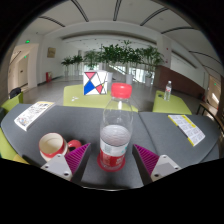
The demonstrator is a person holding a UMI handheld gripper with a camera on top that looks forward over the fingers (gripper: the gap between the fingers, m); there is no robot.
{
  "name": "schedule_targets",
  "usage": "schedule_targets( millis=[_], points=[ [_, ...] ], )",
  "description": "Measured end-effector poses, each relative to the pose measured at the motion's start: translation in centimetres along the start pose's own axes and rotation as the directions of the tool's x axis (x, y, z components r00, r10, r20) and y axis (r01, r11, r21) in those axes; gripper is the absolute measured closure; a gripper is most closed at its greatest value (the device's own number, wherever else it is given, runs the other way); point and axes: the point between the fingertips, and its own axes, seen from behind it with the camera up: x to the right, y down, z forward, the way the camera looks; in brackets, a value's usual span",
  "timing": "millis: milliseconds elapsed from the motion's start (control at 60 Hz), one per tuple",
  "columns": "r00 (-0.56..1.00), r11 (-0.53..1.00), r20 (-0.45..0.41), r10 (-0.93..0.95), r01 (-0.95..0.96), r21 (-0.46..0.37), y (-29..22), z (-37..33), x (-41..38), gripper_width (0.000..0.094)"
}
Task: Pour water
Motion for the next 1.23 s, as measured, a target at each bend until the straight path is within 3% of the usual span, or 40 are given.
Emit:
schedule_targets(
  millis=[283,550,717,1000,1233],
  points=[
    [0.999,0.999,-0.038,0.031,-0.032,-0.043,1.0,-14.6,-1.6,0.0088],
    [0.999,0.999,-0.023,0.045,-0.045,0.016,0.8,-33.5,-6.5,0.0083],
    [0.999,0.998,-0.033,0.023,-0.021,0.062,0.7,-41.7,-8.5,0.0080],
    [0.997,0.995,-0.064,0.051,-0.045,0.094,1.5,-47.6,-8.8,0.0082],
    [0.996,0.995,-0.068,0.053,-0.048,0.083,2.4,-48.5,-8.5,0.0081]
  ],
)
